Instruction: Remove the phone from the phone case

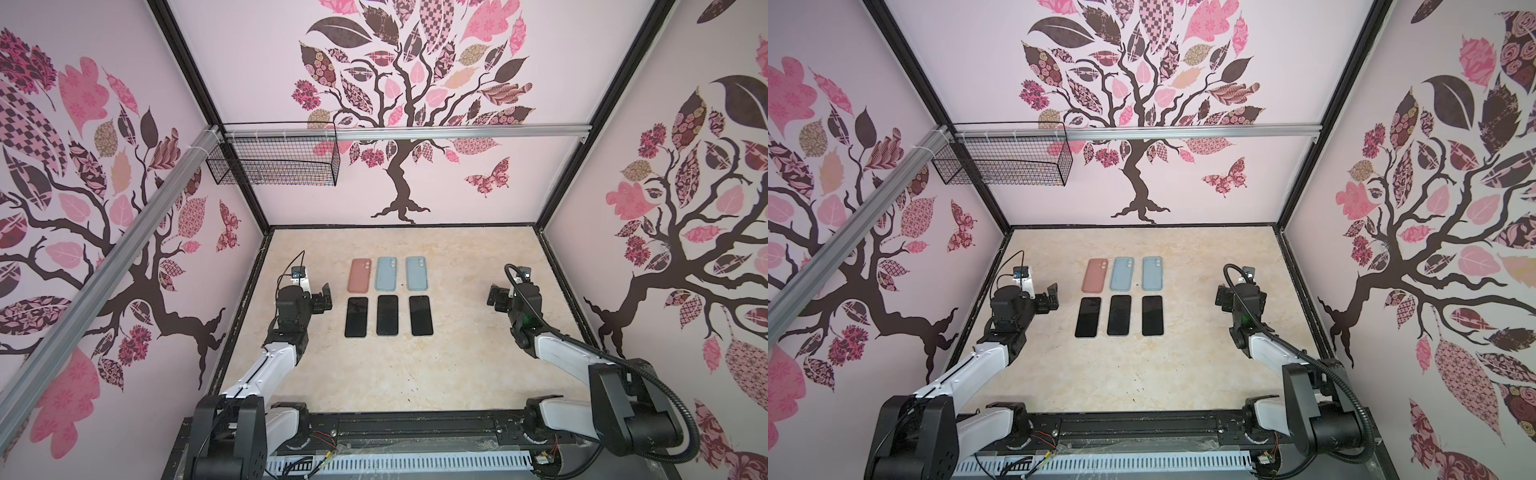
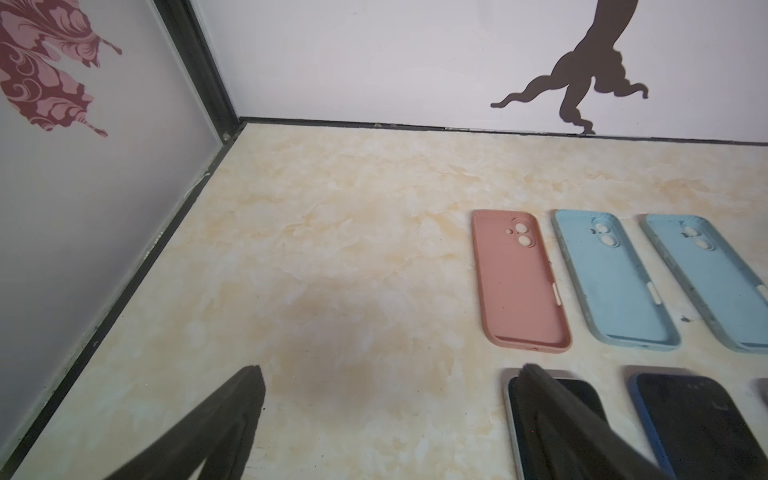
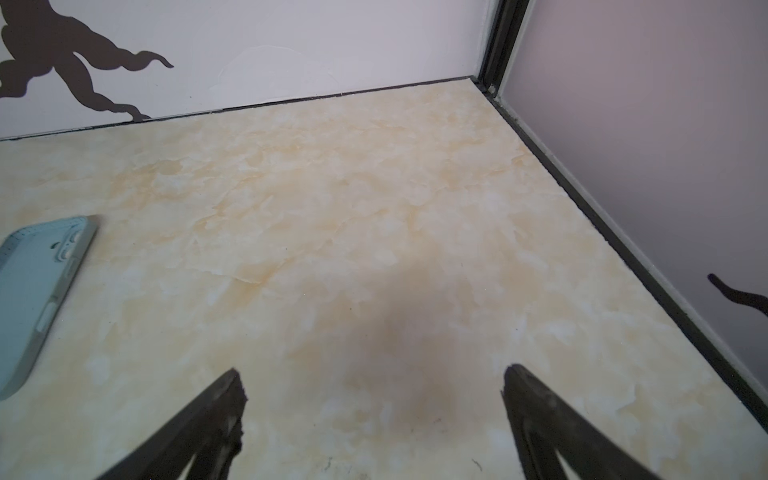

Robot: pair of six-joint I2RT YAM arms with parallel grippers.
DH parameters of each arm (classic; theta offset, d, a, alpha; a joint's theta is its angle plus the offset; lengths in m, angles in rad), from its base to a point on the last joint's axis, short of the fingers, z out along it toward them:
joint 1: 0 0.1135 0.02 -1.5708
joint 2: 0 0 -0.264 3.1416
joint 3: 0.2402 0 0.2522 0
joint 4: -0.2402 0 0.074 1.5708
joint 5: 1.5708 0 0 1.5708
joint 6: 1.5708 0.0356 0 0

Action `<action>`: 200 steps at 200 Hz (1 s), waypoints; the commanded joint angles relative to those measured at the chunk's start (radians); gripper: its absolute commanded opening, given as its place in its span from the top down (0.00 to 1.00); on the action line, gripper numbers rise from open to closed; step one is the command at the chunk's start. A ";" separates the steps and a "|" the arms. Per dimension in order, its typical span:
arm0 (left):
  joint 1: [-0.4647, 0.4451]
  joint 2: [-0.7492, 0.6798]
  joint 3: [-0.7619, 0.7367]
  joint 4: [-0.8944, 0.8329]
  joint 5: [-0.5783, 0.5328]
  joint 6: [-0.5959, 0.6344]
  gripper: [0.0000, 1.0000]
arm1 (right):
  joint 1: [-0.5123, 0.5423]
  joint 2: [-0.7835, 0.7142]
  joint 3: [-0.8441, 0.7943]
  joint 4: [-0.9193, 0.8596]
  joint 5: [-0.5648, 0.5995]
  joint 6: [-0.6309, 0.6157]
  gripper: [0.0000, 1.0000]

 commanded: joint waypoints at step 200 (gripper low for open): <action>0.109 0.387 -0.084 0.573 0.130 -0.011 0.02 | -0.029 0.305 -0.204 0.833 -0.256 -0.132 0.01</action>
